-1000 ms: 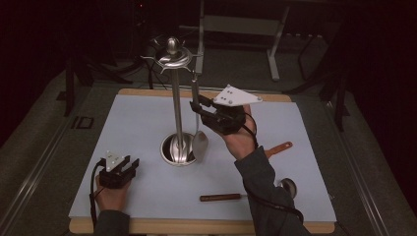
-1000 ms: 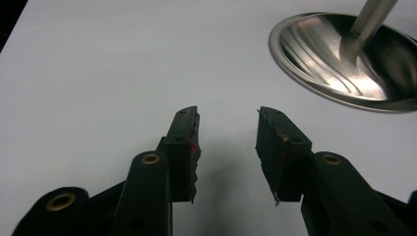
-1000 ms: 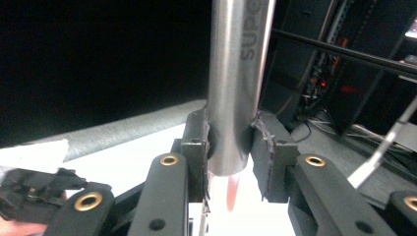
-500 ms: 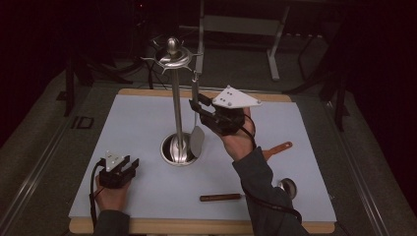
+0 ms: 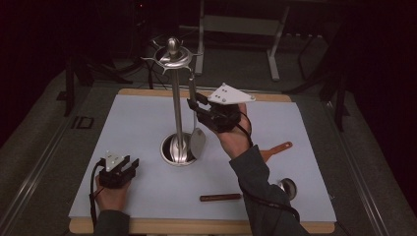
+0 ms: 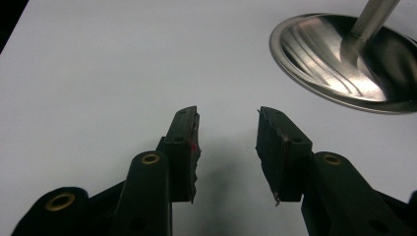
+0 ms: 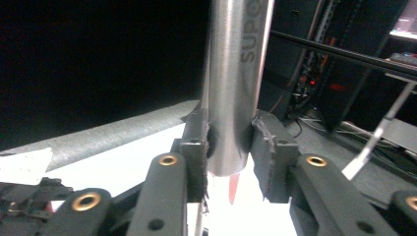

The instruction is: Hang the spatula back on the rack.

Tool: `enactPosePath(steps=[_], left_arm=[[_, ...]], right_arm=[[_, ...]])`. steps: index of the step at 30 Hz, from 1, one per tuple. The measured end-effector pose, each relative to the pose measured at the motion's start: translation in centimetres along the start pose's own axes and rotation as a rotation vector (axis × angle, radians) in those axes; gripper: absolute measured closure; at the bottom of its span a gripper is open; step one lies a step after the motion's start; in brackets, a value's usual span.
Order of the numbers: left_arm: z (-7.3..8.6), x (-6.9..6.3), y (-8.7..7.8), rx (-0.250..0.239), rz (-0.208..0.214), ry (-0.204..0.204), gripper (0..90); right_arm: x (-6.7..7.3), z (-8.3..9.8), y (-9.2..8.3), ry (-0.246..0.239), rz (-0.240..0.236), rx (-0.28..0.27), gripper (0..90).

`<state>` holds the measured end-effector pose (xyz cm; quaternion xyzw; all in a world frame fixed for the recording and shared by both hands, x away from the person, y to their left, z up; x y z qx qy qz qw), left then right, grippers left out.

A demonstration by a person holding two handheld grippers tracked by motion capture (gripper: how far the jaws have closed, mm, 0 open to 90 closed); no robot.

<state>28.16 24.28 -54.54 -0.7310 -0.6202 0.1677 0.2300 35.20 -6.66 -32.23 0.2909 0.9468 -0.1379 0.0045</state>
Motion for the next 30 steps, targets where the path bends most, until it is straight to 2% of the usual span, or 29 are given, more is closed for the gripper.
enactPosePath(steps=[4, 12, 13, 17, 24, 30], left_arm=[[0.0, 0.0, 0.0, 0.000, -0.001, 0.001, 60.4], [0.0, 0.0, 0.0, 0.000, -0.002, 0.002, 60.3], [0.0, 0.0, 0.0, 0.000, -0.002, 0.002, 60.3], [0.0, 0.0, 0.0, 0.000, -0.001, 0.001, 60.2], [0.0, 0.0, 0.0, 0.000, -0.001, 0.001, 60.0], [0.0, 0.0, 0.0, 0.002, -0.002, 0.001, 60.1]], right_arm=[[-0.1, -0.1, -0.2, -0.006, -0.034, 0.010, 63.6], [0.1, 0.1, -0.4, -0.034, -0.051, 0.036, 61.4], [0.1, 0.3, -0.4, -0.041, -0.061, 0.056, 60.8], [0.2, 0.6, -0.5, -0.049, -0.075, 0.071, 60.3], [0.1, 0.9, -1.2, -0.072, -0.087, 0.095, 58.4], [-0.5, 1.6, -2.2, -0.089, -0.083, 0.134, 57.8]])
Point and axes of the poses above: each handheld gripper's, and its own axes: y roughly forward along the jaws, z roughly out of its underside, x roughly to its left, the point moved 1 cm from there along y, roughly forward along the jaws, and after that the axes turned 6 degrees about -z, right-handed, at the moved point
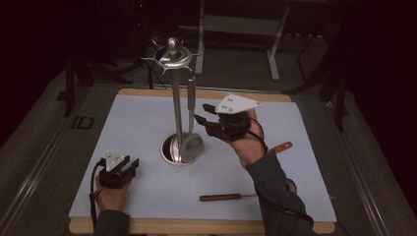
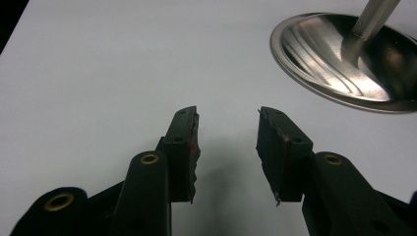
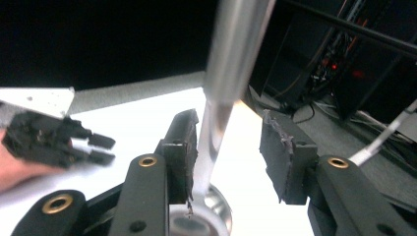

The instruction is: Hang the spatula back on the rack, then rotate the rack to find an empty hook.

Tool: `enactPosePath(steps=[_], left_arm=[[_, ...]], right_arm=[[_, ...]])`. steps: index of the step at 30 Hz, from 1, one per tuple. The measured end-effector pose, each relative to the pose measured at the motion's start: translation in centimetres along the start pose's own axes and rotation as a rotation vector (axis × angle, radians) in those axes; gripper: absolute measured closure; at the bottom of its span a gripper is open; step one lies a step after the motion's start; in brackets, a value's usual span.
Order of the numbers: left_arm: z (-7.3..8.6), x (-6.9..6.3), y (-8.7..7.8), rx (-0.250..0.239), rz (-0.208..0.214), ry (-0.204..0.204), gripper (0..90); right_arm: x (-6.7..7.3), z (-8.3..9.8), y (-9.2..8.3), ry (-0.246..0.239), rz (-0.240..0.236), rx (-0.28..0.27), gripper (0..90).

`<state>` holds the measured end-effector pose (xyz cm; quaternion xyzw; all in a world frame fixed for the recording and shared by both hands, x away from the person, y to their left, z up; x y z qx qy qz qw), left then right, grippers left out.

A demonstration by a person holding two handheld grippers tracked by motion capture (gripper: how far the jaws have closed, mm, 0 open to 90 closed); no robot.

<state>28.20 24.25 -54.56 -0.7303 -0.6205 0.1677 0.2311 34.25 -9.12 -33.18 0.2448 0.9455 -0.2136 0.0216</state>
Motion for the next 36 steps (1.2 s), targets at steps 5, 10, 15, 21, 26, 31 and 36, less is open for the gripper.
enactPosePath(steps=[5, 10, 15, 21, 26, 31, 36], left_arm=[[0.0, 0.0, 0.0, 0.000, 0.000, -0.001, 60.0], [0.0, 0.0, 0.0, -0.001, 0.000, 0.001, 60.0], [0.0, -0.1, -0.1, -0.002, -0.005, 0.005, 60.2], [0.0, -0.1, -0.2, -0.021, -0.009, 0.001, 63.9], [-0.2, -0.2, -1.3, -0.091, 0.028, -0.044, 77.4], [-1.9, -1.7, -3.1, -0.180, 0.083, 0.007, 89.7], [-4.0, -2.9, -4.6, -0.262, 0.140, 0.009, 89.9]], right_arm=[[-0.8, 1.6, -0.6, 0.001, -0.001, 0.078, 57.6], [-1.3, 3.0, -0.9, 0.022, 0.003, 0.116, 57.2], [-1.9, 5.3, -1.3, 0.042, 0.013, 0.178, 56.5], [-2.9, 7.8, -2.5, 0.098, 0.038, 0.210, 55.4], [-3.1, 9.9, -3.5, 0.115, 0.072, 0.258, 54.4], [-3.5, 13.3, -5.3, 0.179, 0.113, 0.295, 53.2], [-3.8, 15.1, -6.5, 0.224, 0.142, 0.319, 52.8]])
Point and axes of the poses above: each handheld gripper's, and its own axes: y roughly forward along the jaws, z roughly out of its underside, x roughly to its left, the point moved 1 cm from there along y, roughly forward along the jaws, and after that the axes turned 6 degrees about -z, right-handed, at the moved point
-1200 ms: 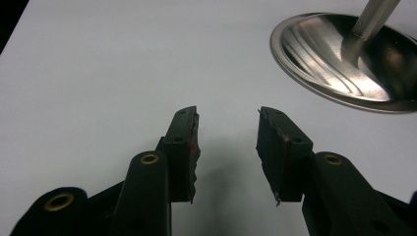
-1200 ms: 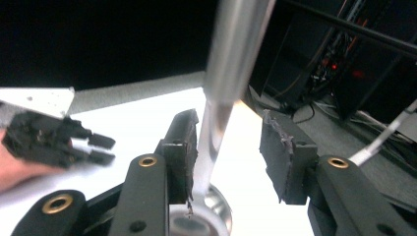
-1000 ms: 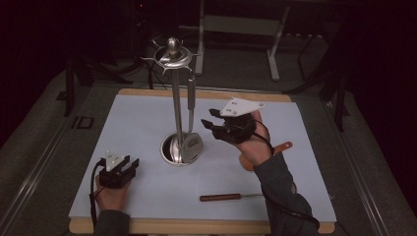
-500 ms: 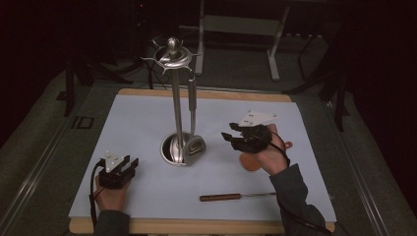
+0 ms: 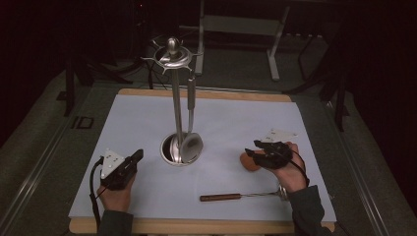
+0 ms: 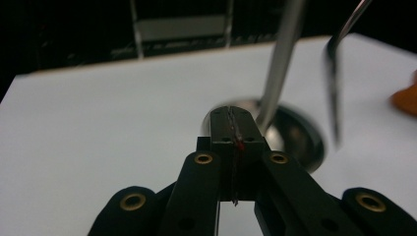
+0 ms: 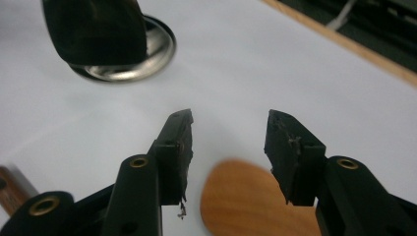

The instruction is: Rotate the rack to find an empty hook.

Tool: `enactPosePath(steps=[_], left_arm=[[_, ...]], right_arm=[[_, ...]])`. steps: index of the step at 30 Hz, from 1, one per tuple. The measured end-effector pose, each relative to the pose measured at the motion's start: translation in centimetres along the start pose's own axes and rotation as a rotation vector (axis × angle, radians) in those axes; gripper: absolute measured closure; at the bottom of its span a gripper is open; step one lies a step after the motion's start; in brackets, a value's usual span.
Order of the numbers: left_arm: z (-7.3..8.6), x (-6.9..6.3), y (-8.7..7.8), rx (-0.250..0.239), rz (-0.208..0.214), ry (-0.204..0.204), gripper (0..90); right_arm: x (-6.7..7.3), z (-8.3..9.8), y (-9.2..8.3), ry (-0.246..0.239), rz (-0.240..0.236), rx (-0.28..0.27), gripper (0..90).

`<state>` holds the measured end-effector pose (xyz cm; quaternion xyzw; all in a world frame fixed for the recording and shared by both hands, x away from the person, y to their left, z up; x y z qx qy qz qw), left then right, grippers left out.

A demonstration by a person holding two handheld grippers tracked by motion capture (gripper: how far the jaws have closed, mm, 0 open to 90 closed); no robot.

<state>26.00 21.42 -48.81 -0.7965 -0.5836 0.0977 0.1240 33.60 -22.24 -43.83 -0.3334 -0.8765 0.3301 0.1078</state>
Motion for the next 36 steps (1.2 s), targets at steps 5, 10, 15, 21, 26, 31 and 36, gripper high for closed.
enactPosePath(steps=[5, 10, 15, 21, 26, 31, 36], left_arm=[[-4.0, -1.5, -1.0, -0.141, 0.033, -0.010, 89.8], [-6.9, -2.5, -1.6, -0.214, 0.052, 0.020, 89.8], [-10.0, -3.6, -1.7, -0.282, 0.084, 0.042, 89.9], [-13.6, -5.0, -1.9, -0.367, 0.119, 0.037, 89.8], [-15.4, -5.5, -2.1, -0.427, 0.123, 0.030, 89.8], [-17.8, -6.2, -1.7, -0.485, 0.129, 0.026, 89.8], [-19.0, -7.0, -1.2, -0.507, 0.131, 0.034, 89.9]], right_arm=[[-1.0, 2.3, -0.4, 0.057, 0.014, 0.016, 51.0], [-1.6, 3.6, -0.5, 0.103, 0.019, 0.000, 50.8], [-2.2, 5.0, -0.4, 0.146, 0.010, 0.017, 50.6], [-2.8, 6.3, -1.0, 0.200, 0.003, 0.005, 50.6], [-3.2, 7.0, -1.5, 0.238, 0.000, -0.009, 50.6], [-3.6, 7.3, -1.9, 0.264, 0.007, -0.027, 50.4], [-3.8, 7.5, -2.0, 0.271, 0.006, -0.032, 50.4]])
Point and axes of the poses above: each handheld gripper's, and its own axes: y roughly forward along the jaws, z roughly out of its underside, x roughly to its left, the point moved 1 cm from there along y, roughly forward along the jaws, and after that the axes turned 6 degrees about -z, right-handed, at the moved point
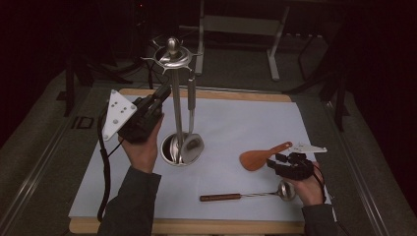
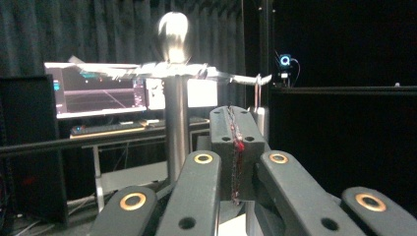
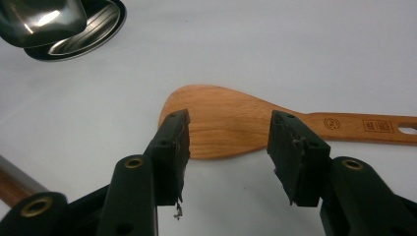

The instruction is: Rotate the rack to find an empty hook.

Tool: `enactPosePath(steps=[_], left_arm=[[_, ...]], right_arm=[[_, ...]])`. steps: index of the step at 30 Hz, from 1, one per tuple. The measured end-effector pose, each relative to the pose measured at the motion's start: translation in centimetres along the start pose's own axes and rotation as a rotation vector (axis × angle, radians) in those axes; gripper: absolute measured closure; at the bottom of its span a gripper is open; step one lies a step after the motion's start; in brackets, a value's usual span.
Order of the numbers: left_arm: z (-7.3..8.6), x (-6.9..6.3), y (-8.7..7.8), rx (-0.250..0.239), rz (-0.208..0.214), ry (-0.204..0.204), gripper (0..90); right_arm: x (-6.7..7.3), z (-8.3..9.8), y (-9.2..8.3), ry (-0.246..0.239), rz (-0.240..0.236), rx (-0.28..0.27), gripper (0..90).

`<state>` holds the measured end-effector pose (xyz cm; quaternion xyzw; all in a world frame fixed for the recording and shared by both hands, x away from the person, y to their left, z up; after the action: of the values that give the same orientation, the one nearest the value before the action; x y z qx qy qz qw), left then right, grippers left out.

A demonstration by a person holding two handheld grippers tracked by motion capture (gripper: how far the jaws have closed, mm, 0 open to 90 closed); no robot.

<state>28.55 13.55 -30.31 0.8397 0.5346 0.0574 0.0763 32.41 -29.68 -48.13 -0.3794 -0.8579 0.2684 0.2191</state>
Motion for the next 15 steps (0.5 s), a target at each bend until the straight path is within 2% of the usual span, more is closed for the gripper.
enactPosePath(steps=[6, 11, 13, 15], left_arm=[[-0.9, -0.6, 1.1, -0.012, -0.004, 0.003, 89.9], [-1.3, -0.2, 1.2, -0.003, -0.025, -0.007, 89.9], [-1.3, 0.1, 1.2, -0.001, -0.020, -0.011, 90.0], [-1.3, 0.1, 1.2, 0.000, -0.022, -0.001, 90.0]], right_arm=[[-0.1, 0.1, -0.1, 0.003, 0.000, -0.006, 50.2], [-0.2, 0.2, -0.1, 0.007, -0.002, -0.005, 50.1], [-0.2, 0.2, 0.0, 0.006, -0.002, -0.004, 50.1], [-0.2, 0.2, 0.0, 0.005, -0.002, -0.003, 50.0]])
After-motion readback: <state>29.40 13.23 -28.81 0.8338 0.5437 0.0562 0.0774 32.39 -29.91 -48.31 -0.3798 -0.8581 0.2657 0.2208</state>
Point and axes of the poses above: each handheld gripper's, and its own axes: y roughly forward along the jaws, z roughly out of its underside, x roughly to its left, the point moved 1 cm from there along y, roughly forward along the jaws, and after that the axes turned 6 degrees about -z, right-handed, at the moved point
